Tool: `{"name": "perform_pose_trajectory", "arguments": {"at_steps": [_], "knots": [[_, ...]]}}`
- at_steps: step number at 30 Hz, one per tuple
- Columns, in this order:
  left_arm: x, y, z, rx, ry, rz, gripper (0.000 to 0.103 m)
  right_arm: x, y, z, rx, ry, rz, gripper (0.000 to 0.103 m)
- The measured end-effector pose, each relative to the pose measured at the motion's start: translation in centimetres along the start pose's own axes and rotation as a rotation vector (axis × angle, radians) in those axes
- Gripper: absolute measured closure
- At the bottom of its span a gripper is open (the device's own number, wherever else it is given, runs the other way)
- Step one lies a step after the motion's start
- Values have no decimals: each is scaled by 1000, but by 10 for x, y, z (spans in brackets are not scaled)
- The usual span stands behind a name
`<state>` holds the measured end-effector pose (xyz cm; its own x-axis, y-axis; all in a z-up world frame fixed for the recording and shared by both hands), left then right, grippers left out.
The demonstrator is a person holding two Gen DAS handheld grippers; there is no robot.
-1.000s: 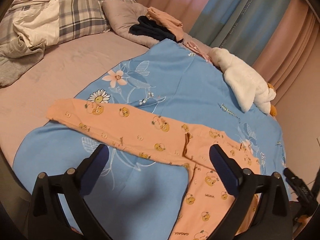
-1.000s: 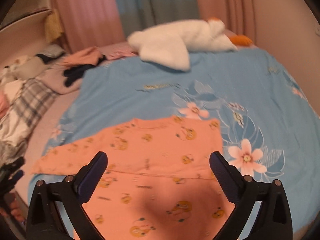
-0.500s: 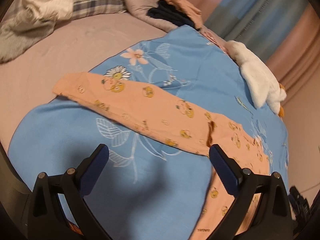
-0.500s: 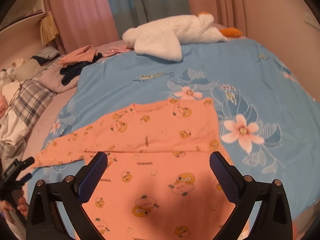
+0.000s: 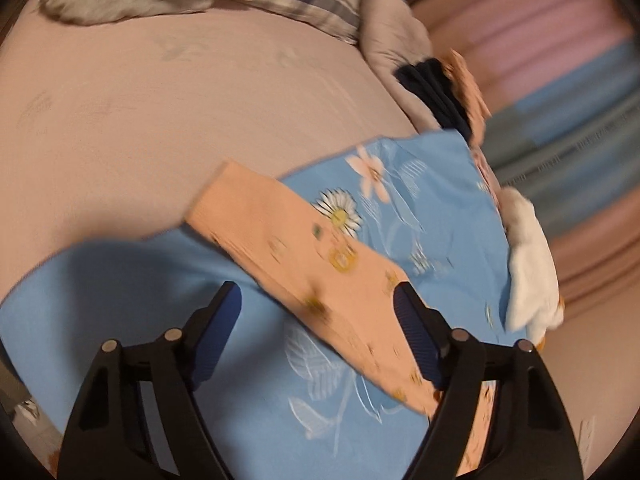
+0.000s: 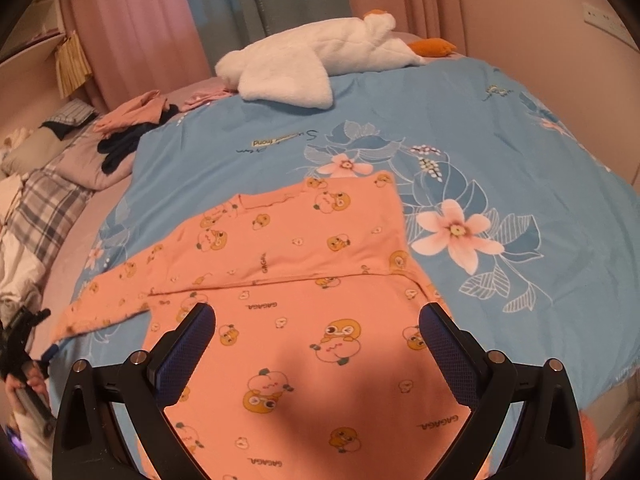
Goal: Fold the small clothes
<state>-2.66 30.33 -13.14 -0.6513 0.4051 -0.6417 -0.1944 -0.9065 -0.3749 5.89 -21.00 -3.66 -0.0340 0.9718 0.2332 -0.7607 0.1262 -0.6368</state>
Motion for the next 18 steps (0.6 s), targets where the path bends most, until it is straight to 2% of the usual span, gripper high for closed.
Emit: {"name": "perform_pose_trajectory", "arguments": {"at_steps": [6, 9, 10, 11, 12, 13, 15, 18], "knots": [[21, -15, -18, 18, -18, 70, 33, 0, 1, 0, 0, 6, -6, 2], [26, -19, -23, 5, -12, 88, 41, -1, 1, -1, 1, 8, -7, 2], [26, -21, -23, -6, -5, 89, 51, -1, 1, -1, 1, 11, -6, 2], [26, -22, -25, -9, -4, 89, 67, -1, 2, -1, 1, 14, -6, 2], [26, -24, -27, -6, -6, 90, 77, -2, 2, -2, 1, 16, -9, 2], [26, -25, -30, 1, -6, 89, 90, -2, 2, -2, 2, 16, -13, 2], [23, -27, -35, 7, -4, 85, 93, -4, 2, -2, 3, 14, -19, 2], [4, -27, -27, -33, -2, 26, 95, -5, 4, -3, 2, 19, -23, 2]]}}
Point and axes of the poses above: each gripper's, at about its wrist camera, not at the fingertips, and z roughly against the way its jaws point, x to its left, y to its underside, the point moved 3 cm from there along -z, roughly the way its jaws point, and after that the axes turned 1 degree about z, right-handed, at the moved point
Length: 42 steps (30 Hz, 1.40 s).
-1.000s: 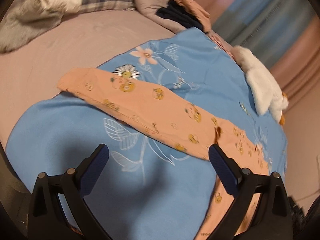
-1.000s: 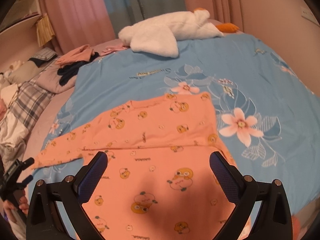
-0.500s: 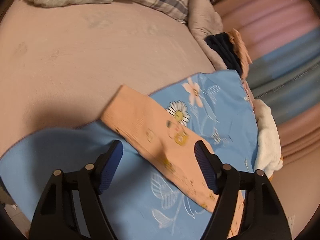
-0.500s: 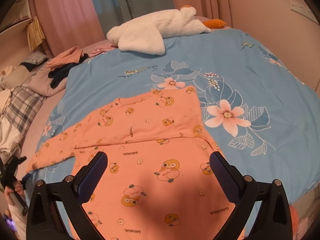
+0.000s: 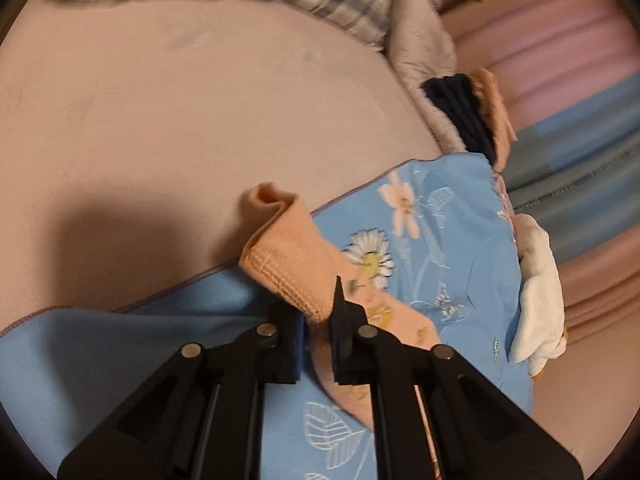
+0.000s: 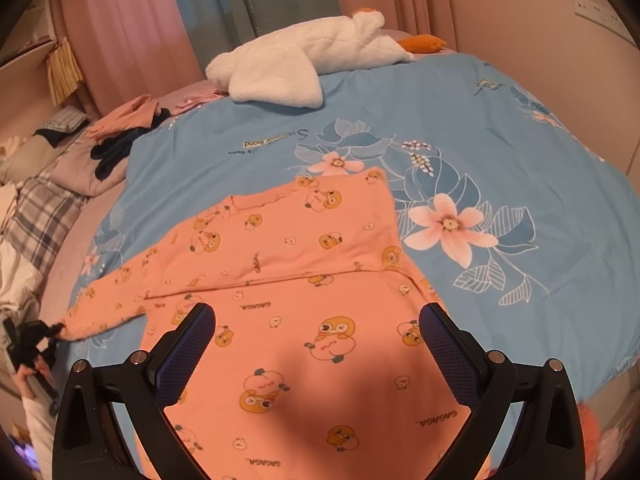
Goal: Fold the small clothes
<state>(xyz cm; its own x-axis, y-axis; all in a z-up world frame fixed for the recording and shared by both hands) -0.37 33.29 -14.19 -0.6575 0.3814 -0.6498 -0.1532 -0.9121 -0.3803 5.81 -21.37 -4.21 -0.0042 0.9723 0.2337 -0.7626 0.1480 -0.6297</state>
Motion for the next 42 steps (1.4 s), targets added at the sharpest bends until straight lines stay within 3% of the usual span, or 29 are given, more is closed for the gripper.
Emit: {"name": "perform_pose_trajectory", "arguments": {"at_steps": [3, 12, 22, 34, 42], "knots": [[-27, 0, 10, -29, 31, -68, 95, -2, 0, -1, 3, 4, -7, 2], [-133, 20, 37, -48, 218, -279, 95, -12, 0, -1, -1, 8, -33, 2], [-237, 98, 40, 52, 375, -553, 95, -24, -1, 4, -14, 9, -60, 2], [-279, 217, 11, 252, 426, -832, 95, -43, 5, 2, 4, 6, -95, 2], [-279, 285, -22, 401, 391, -898, 95, -52, 8, 2, 10, 4, -114, 2]]}}
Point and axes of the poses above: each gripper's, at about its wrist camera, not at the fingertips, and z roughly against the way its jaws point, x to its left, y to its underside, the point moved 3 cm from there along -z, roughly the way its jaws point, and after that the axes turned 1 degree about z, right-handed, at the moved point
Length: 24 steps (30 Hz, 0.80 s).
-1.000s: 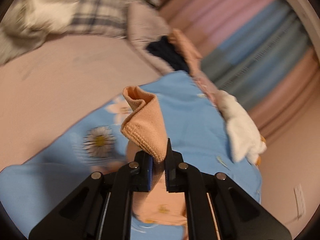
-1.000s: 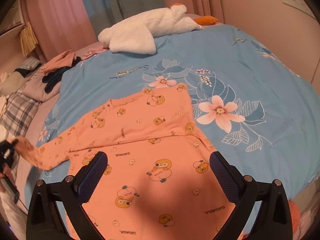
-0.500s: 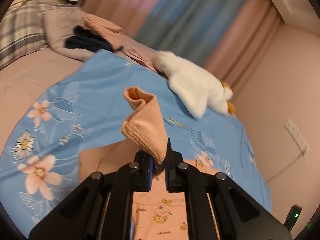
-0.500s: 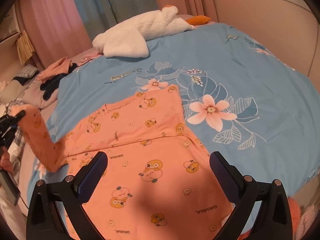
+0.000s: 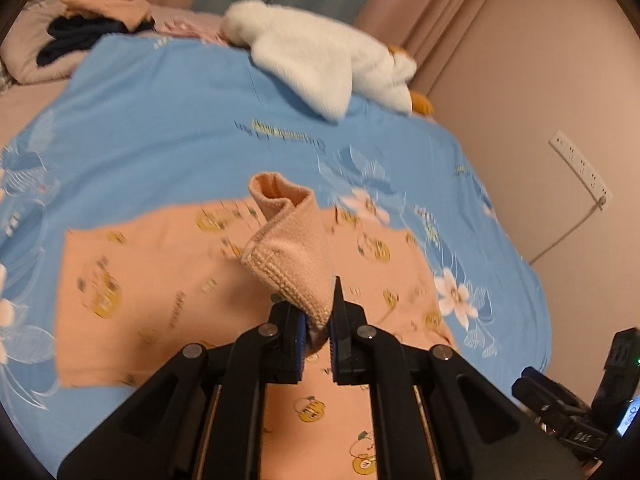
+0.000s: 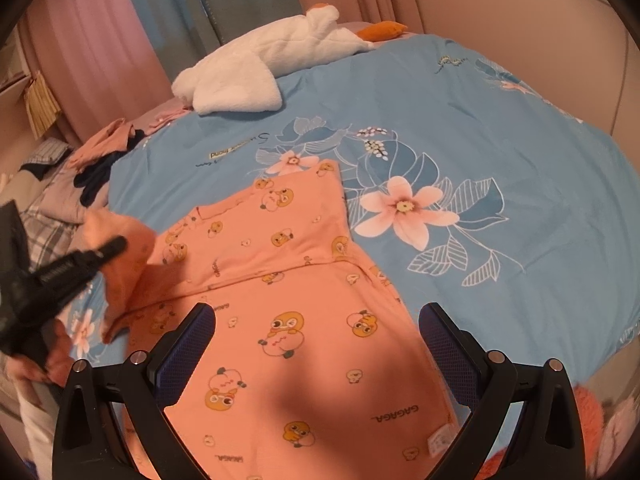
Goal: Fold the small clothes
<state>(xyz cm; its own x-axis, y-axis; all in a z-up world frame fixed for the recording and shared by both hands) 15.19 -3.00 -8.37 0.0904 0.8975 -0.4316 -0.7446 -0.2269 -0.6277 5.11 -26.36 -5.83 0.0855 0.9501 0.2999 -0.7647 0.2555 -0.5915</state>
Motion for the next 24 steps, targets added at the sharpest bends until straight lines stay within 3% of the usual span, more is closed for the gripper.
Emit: {"name": "perform_pose_trajectory", "arguments": {"at_steps": [10, 18, 21, 23, 24], "knots": [[-2, 32, -53, 149, -6, -1, 95, -13, 3, -5, 18, 2, -26, 2], [4, 51, -73, 207, -26, 2, 94, -19, 6, -9, 34, 1, -36, 2], [3, 49, -71, 211, 12, 31, 82, -21, 7, -10, 37, 2, -39, 2], [-2, 49, -70, 213, 57, 42, 64, -22, 7, -9, 37, 1, -43, 2], [-6, 49, -68, 211, 71, 34, 63, -23, 7, -9, 37, 0, -45, 2]]}}
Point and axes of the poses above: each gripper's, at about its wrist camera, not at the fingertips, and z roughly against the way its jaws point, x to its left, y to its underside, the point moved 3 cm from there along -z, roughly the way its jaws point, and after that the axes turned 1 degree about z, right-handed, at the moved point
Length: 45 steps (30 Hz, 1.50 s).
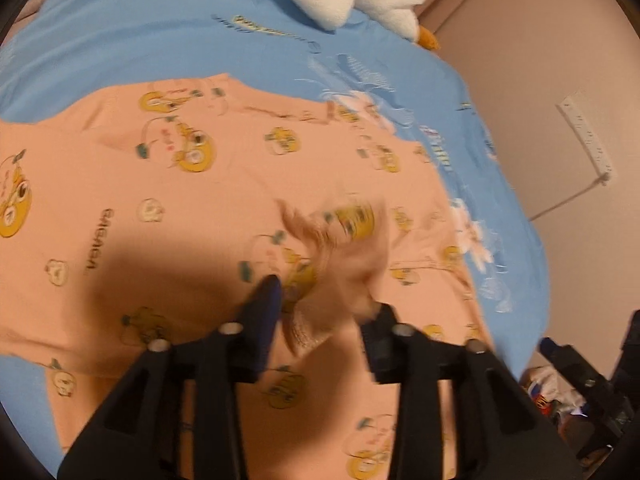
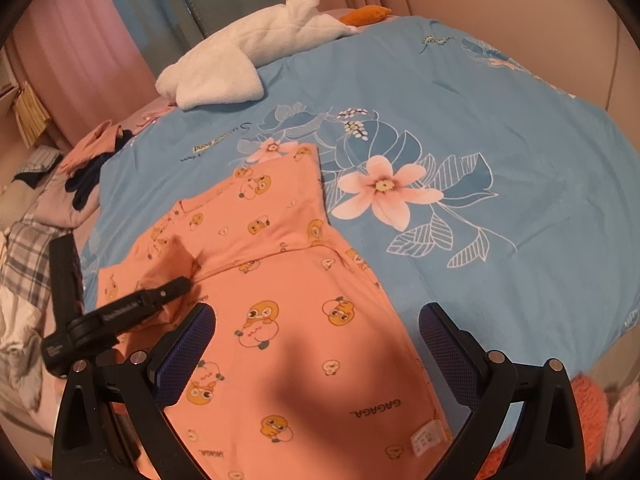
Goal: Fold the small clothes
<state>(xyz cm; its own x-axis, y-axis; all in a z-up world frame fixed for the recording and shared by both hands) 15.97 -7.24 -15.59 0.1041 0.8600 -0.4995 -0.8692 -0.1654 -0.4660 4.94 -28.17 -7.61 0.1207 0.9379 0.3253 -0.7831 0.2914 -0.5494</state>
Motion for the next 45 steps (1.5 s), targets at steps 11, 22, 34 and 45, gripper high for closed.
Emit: {"name": "perform_pose_trajectory", "arguments": {"at_steps": [11, 22, 34, 45], "knots": [[-8, 6, 42, -63, 90, 23, 38, -3, -4, -3, 4, -5, -3, 2], [73, 44, 124, -186, -222, 223, 35, 64, -8, -74, 195, -254, 27, 8], [125, 83, 175, -241, -283, 408, 34, 146, 0, -135, 250, -80, 259, 57], [119, 83, 185, -265, -258, 411, 34, 186, -43, -59, 108, -172, 446, 94]]}}
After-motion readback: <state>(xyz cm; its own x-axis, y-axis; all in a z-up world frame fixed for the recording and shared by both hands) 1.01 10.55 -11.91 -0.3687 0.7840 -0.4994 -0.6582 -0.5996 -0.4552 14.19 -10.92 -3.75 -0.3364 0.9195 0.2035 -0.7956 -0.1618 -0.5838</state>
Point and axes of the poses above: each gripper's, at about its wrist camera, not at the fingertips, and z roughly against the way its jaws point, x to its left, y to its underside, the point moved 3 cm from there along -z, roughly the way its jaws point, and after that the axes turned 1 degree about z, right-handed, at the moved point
